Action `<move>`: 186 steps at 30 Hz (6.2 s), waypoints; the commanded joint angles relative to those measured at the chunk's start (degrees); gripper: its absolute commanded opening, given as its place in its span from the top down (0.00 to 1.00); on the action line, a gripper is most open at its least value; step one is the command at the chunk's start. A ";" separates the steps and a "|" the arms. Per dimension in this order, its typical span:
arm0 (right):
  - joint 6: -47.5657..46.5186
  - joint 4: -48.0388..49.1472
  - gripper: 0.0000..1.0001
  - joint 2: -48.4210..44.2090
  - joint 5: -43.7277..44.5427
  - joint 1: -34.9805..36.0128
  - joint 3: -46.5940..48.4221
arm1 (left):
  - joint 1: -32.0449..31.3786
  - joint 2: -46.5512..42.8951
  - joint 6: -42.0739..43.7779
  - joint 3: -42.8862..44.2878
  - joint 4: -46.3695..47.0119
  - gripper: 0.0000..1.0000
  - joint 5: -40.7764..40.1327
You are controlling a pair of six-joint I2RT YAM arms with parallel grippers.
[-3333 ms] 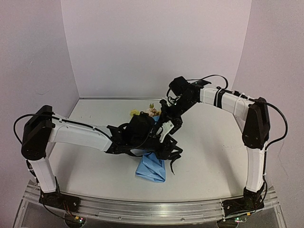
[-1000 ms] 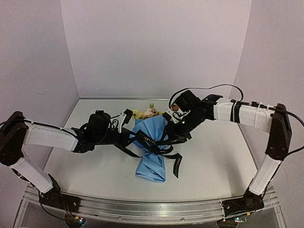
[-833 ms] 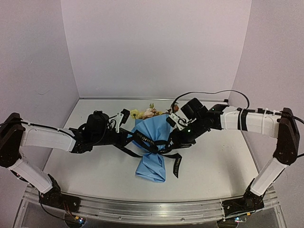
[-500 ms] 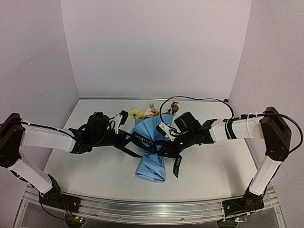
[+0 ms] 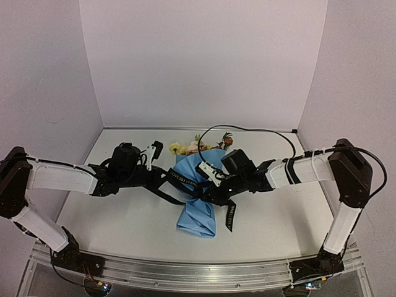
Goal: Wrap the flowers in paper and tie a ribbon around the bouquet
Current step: Cross the half-tied ribbon over the folded bouquet.
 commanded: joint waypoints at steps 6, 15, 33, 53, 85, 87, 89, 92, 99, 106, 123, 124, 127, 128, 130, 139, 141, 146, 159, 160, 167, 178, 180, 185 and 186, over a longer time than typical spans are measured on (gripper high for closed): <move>-0.21 1.18 0.90 0.45 2.12 0.97 -0.92 | 1.16 -0.47 -0.84 3.17 -1.53 1.00 1.48; -0.46 -2.08 1.00 -2.38 3.68 1.16 -1.67 | 2.03 -0.34 -1.45 3.69 -1.96 1.00 1.60; 2.34 -11.55 0.98 -4.75 4.37 1.21 1.38 | 3.21 -0.56 -1.39 3.72 -2.98 1.00 3.94; 6.36 -13.17 0.77 -2.92 1.15 1.17 6.17 | 3.21 0.84 -0.40 4.58 -3.08 1.00 8.74; 8.36 -25.44 1.00 -8.08 5.87 1.20 4.60 | 3.21 -5.03 -1.33 -0.03 -5.64 1.00 9.62; 8.60 -27.27 1.00 -8.16 7.96 1.15 5.06 | 3.21 -5.55 -1.64 -0.77 -4.99 1.00 11.11; 9.12 -29.09 1.00 -7.34 8.30 1.15 6.75 | 3.11 -5.79 -1.42 -1.14 -4.58 1.00 13.16; 10.91 -31.89 1.00 -4.83 9.41 1.17 9.83 | 2.96 -6.51 -0.69 -1.87 -4.48 1.00 14.85; 17.18 -30.11 1.00 -0.29 12.15 1.13 12.58 | 2.56 -10.57 0.05 -2.13 -8.59 1.00 16.94; 26.58 -19.06 1.00 1.91 18.48 2.07 8.86 | 0.23 -13.53 1.23 -3.72 -12.96 1.00 16.62; 27.30 -16.46 1.00 -2.96 23.05 2.79 3.95 | -8.68 -10.02 1.94 0.45 -17.25 0.98 23.55; 27.22 -16.25 1.00 -2.92 22.49 2.79 3.94 | -8.88 -9.59 1.86 0.42 -17.50 0.97 24.20; 28.17 -14.97 1.00 -3.13 20.00 2.73 3.32 | -9.98 -7.85 2.15 1.82 -19.29 0.96 25.52; 28.63 -14.25 1.00 -3.20 19.36 2.73 3.00 | -10.47 -6.96 2.57 2.61 -20.13 0.95 25.80; 29.19 -13.23 1.00 -3.29 18.78 2.69 2.43 | -11.05 -5.32 3.59 5.87 -21.95 0.96 25.21; 29.62 -11.10 1.00 -4.71 19.46 2.73 0.28 | -13.52 2.16 9.07 13.17 -24.74 0.88 27.32; 29.41 -10.90 1.00 -5.20 19.71 2.72 -0.09 | -14.13 3.11 10.37 14.13 -25.93 0.83 27.14; 29.17 -10.66 1.00 -5.06 19.39 2.71 -0.14 | -14.85 4.96 13.89 16.67 -26.15 0.79 25.49; 28.50 -9.63 1.00 -5.94 18.86 2.73 -1.00 | -15.52 2.02 14.51 20.05 -21.86 0.54 21.04; 28.41 -9.27 1.00 -6.06 18.85 2.73 -1.21 | -15.10 1.00 14.07 19.57 -20.86 0.49 20.65; 29.20 -6.73 1.00 -6.47 18.69 2.72 -2.99 | -4.36 1.95 11.67 21.52 -18.06 0.56 16.76; 30.50 -0.56 1.00 -8.18 19.43 2.78 -7.84 | -0.13 25.65 27.02 44.82 -34.45 0.65 24.53; 29.90 0.35 1.00 -8.61 18.87 2.81 -8.33 | -0.23 27.32 29.53 47.00 -37.69 0.65 25.65; 27.92 2.35 1.00 -8.96 17.25 2.79 -9.15 | -2.47 29.65 33.25 48.49 -41.00 0.63 23.74; 27.53 2.49 1.00 -8.99 16.90 2.79 -9.16 | -2.86 30.39 33.72 49.13 -41.58 0.62 23.05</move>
